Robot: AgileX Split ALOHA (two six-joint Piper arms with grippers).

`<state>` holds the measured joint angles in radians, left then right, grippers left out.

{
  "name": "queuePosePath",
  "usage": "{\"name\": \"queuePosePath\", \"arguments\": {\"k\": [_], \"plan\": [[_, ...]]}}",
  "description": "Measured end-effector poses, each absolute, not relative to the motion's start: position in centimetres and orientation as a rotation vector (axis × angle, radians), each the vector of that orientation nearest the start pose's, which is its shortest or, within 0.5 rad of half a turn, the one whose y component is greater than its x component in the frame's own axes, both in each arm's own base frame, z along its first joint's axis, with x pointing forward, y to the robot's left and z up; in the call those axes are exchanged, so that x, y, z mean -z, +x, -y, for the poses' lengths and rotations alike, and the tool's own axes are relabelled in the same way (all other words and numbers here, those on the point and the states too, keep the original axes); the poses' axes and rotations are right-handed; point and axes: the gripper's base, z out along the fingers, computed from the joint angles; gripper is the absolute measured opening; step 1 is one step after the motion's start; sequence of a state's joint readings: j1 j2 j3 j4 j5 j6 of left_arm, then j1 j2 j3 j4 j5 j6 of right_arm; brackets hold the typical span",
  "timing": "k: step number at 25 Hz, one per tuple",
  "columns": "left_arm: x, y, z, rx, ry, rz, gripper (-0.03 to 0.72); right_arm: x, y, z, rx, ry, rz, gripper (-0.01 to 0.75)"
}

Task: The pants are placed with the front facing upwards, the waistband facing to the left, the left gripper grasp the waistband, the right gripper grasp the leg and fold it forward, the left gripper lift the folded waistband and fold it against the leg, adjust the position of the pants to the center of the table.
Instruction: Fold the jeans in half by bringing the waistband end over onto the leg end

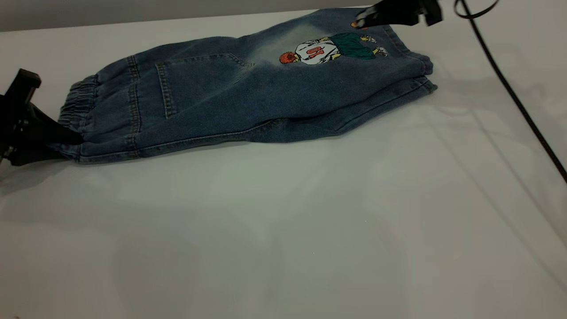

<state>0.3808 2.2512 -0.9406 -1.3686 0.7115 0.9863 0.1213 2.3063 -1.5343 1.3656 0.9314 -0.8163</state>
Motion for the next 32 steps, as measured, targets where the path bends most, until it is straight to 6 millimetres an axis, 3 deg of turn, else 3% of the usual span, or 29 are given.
{"name": "queuePosePath", "arguments": {"k": [4, 8, 22, 32], "plan": [[-2.5, 32.8, -5.8, 0.968, -0.817, -2.661, 0.145, -11.4, 43.9, -15.7, -1.338, -0.076, -2.512, 0.438], [-3.7, 33.0, -5.5, 0.939, -0.740, -2.667, 0.145, -9.8, 43.4, -18.2, -1.309, -0.070, -2.543, 0.438], [-11.7, 32.4, -5.2, 0.910, -0.456, -2.672, 0.145, -7.3, 43.9, -24.0, -1.446, -0.029, -2.456, 0.438], [-14.7, 32.3, -4.9, 0.878, -0.387, -2.617, 0.145, -5.7, 40.2, -30.0, -1.468, -0.160, -2.535, 0.438]]}}
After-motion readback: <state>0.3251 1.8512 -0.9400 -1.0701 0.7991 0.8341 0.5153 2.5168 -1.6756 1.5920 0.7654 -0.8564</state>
